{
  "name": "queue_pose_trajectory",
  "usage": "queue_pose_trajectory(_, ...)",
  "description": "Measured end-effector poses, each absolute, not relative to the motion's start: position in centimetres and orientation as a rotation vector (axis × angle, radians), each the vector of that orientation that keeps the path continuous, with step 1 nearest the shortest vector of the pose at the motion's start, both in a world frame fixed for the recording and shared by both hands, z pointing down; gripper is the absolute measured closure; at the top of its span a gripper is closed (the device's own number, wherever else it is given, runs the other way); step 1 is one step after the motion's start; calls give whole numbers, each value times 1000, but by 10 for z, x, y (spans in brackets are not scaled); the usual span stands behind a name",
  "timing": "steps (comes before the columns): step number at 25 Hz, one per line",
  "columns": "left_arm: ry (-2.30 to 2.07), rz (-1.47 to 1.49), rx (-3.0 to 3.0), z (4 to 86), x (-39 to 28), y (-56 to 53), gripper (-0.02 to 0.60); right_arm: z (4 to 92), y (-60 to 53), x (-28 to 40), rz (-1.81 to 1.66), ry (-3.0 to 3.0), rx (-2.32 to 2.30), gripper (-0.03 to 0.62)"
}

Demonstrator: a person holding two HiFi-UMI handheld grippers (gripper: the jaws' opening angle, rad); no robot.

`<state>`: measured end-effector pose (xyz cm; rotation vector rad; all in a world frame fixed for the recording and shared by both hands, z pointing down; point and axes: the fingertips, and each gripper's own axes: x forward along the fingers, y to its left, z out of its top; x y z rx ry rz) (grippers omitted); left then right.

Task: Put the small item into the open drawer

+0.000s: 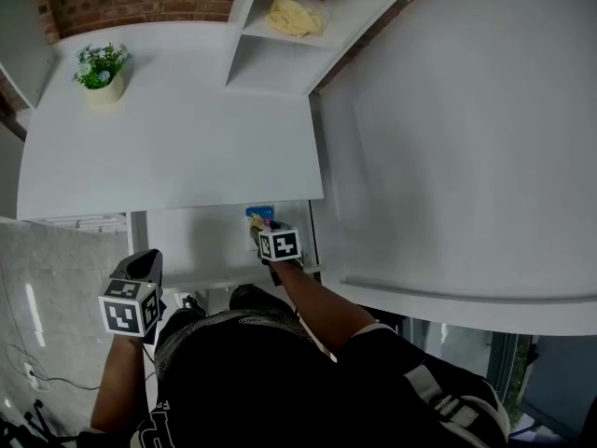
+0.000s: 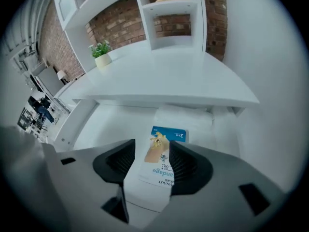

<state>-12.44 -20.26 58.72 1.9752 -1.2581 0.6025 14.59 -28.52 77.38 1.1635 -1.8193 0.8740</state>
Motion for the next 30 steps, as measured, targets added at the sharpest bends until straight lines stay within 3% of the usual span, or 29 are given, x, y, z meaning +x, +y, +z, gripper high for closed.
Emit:
queue_pose_trajectory(9, -1201, 607, 2065, 582, -137, -197, 563, 742, -270, 130, 831, -1892, 1232, 588)
queue_pose_trajectory(30, -1124, 588, 2198, 563, -144, -173, 563, 630, -208, 73, 771, -2202, 1230, 591)
